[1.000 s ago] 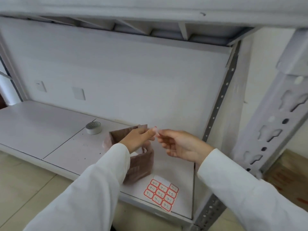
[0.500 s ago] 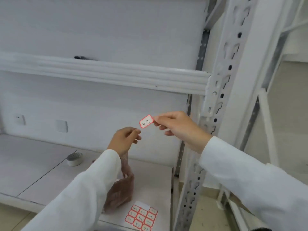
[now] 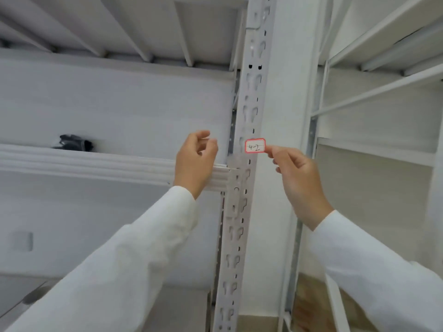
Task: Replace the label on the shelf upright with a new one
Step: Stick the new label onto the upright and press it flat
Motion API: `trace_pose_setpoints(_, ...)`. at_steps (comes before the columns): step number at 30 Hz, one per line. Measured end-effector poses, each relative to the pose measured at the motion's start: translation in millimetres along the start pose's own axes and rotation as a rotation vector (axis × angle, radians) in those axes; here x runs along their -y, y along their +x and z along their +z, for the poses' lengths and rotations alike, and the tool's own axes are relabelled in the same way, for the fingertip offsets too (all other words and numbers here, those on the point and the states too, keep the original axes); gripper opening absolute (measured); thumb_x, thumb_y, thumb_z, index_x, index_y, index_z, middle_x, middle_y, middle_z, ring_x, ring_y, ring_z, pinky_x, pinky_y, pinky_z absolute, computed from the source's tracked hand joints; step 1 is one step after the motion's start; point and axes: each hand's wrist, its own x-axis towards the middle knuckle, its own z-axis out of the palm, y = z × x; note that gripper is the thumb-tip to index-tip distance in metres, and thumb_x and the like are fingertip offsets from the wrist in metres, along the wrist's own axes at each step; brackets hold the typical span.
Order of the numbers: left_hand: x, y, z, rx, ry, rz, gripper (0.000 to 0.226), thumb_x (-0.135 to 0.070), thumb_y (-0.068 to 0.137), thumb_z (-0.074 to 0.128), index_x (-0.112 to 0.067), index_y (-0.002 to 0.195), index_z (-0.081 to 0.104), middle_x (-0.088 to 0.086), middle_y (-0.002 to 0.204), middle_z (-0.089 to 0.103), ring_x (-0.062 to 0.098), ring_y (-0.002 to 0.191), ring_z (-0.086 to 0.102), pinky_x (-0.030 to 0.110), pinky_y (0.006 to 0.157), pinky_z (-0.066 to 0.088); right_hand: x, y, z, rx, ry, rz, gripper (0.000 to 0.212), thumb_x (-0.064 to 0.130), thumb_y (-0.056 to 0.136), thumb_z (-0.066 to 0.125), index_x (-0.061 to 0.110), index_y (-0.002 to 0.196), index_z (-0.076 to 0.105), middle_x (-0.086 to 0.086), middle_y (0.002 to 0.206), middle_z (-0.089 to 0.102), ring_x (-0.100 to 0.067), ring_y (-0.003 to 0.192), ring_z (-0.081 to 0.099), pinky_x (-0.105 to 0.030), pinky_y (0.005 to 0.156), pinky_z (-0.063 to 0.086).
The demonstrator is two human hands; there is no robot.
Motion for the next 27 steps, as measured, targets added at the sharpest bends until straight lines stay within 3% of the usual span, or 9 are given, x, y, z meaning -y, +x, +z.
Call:
trace_pose_setpoints(2, -6.5, 15.4, 13.3, 0.075, 0.046, -0.081, 0.028, -0.033, 0.094, 0.043, -0.019, 0.116, 0.054, -0.001, 0.117, 0.066, 0.015, 0.113, 0.057, 0.028, 0.098, 0.041, 0.8, 2.5, 1.3, 0.028, -0.063, 0.005, 0.025, 0.026, 0.091, 0.048, 0.038, 0.084, 0.069, 0.013, 0.091, 0.050, 0.009, 0.084, 0.050, -0.010, 0.079, 0.037)
trace_pose_setpoints(4, -9.6, 25.3, 20.3, 0.186, 0.154, -0.131, 0.027, -0.039, 0.096, 0.034, -0.022, 0.100, 0.055, 0.000, 0.118, 0.065, 0.021, 0.118, 0.055, 0.040, 0.107, 0.038, -1.1, 3.6, 3.1, 0.034, -0.111, -0.005, 0.027, 0.032, 0.091, 0.044, 0.043, 0.085, 0.068, 0.017, 0.091, 0.044, -0.003, 0.105, 0.046, -0.017, 0.093, 0.033)
trace_pose_setpoints(6, -9.8, 28.0, 21.7, 0.298, 0.232, -0.157, 0.039, -0.047, 0.095, 0.027, -0.023, 0.096, 0.057, -0.002, 0.113, 0.066, 0.022, 0.117, 0.056, 0.043, 0.109, 0.037, -3.9, 2.7, 5.5, 0.028, -0.163, -0.012, 0.029, 0.040, 0.084, 0.038, 0.050, 0.081, 0.066, 0.020, 0.094, 0.043, -0.009, 0.113, 0.038, -0.027, 0.104, 0.026)
trace_pose_setpoints(8, -5.1, 27.1, 20.8, 0.370, 0.331, -0.130, 0.057, -0.059, 0.088, 0.024, -0.023, 0.099, 0.066, -0.005, 0.110, 0.070, 0.023, 0.114, 0.060, 0.045, 0.107, 0.039, -5.9, -0.5, 8.8, 0.038, -0.239, -0.010, 0.032, 0.043, 0.080, 0.032, 0.055, 0.078, 0.062, 0.023, 0.100, 0.042, -0.004, 0.112, 0.031, -0.025, 0.103, 0.017)
trace_pose_setpoints(11, -0.6, 22.5, 17.1, 0.401, 0.447, -0.094, 0.065, -0.064, 0.087, 0.019, -0.026, 0.102, 0.070, -0.004, 0.110, 0.072, 0.024, 0.111, 0.062, 0.044, 0.106, 0.041, -8.7, -5.8, 11.2, 0.019, -0.299, 0.002, 0.034, 0.043, 0.081, 0.030, 0.055, 0.077, 0.062, 0.019, 0.108, 0.042, -0.003, 0.112, 0.025, -0.025, 0.101, 0.010)
trace_pose_setpoints(16, -4.7, 24.5, 17.4, 0.425, 0.410, -0.161, 0.060, -0.047, 0.098, 0.015, -0.023, 0.116, 0.066, 0.001, 0.119, 0.069, 0.023, 0.118, 0.057, 0.038, 0.110, 0.035, -12.8, -10.7, 11.4, -0.009, -0.272, 0.067, 0.034, 0.045, 0.078, 0.029, 0.053, 0.074, 0.062, 0.019, 0.113, 0.042, -0.001, 0.114, 0.020, -0.027, 0.105, 0.008)
trace_pose_setpoints(20, -8.9, 26.1, 15.9, 0.491, 0.364, -0.170, 0.055, -0.046, 0.100, 0.019, -0.022, 0.117, 0.065, -0.001, 0.114, 0.066, 0.016, 0.110, 0.056, 0.026, 0.094, 0.031, -12.9, -12.4, 14.1, 0.001, -0.290, 0.072, 0.033, 0.045, 0.079, 0.029, 0.055, 0.071, 0.060, 0.027, 0.107, 0.040, -0.001, 0.117, 0.021, -0.036, 0.112, 0.010)
trace_pose_setpoints(24, -6.4, 32.4, 11.2, 0.574, 0.396, -0.182, 0.059, -0.057, 0.096, 0.022, -0.023, 0.123, 0.062, -0.001, 0.127, 0.063, 0.017, 0.123, 0.053, 0.030, 0.106, 0.031, -12.7, -14.7, 16.5, 0.004, -0.318, 0.056, 0.032, 0.046, 0.080, 0.028, 0.057, 0.070, 0.057, 0.022, 0.115, 0.040, -0.005, 0.126, 0.020, -0.040, 0.113, 0.010)
trace_pose_setpoints(27, -5.9, 32.5, 10.8, 0.593, 0.381, -0.179, 0.058, -0.054, 0.096, 0.028, -0.016, 0.122, 0.062, 0.002, 0.127, 0.063, 0.016, 0.120, 0.055, 0.025, 0.101, 0.031, -13.7, -14.8, 16.9, 0.008, -0.322, 0.063, 0.032, 0.046, 0.079, 0.027, 0.058, 0.071, 0.056, 0.022, 0.117, 0.039, -0.005, 0.127, 0.018, -0.040, 0.114, 0.008)
